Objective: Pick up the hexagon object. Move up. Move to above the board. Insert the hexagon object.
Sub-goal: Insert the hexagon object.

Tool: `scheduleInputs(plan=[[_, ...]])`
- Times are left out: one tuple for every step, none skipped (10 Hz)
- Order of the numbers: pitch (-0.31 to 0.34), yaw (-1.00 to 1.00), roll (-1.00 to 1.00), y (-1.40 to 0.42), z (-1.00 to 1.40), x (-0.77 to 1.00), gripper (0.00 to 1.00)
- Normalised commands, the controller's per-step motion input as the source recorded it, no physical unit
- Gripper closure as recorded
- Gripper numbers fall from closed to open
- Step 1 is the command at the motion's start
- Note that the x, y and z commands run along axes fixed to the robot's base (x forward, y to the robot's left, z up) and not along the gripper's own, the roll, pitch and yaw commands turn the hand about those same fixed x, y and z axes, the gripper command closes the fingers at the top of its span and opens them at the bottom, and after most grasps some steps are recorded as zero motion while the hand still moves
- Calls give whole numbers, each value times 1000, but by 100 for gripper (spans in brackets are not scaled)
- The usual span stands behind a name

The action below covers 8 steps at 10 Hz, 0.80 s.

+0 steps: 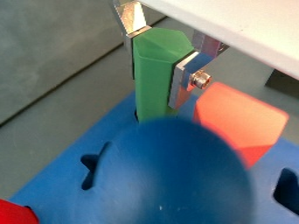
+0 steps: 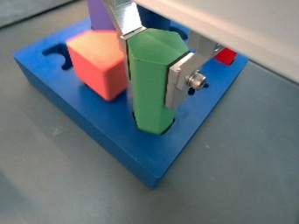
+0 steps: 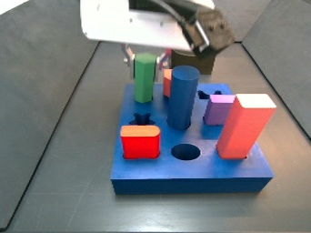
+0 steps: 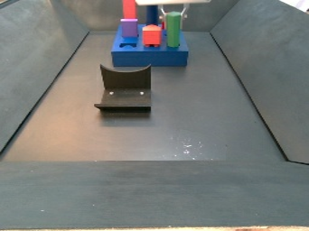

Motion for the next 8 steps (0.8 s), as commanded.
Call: scheduleInputs(plan=[[-69, 46, 101, 0, -526, -57, 100], [-29, 3, 76, 0, -560, 0, 100], [0, 0, 84, 0, -526, 0, 100], [57, 0, 111, -46, -529, 114, 100], [189, 0, 207, -114, -483, 231, 100], [184, 0, 247, -100, -546, 180, 100], [177, 0, 300, -89, -529, 149, 100], [203, 0, 316, -60, -463, 154, 100]])
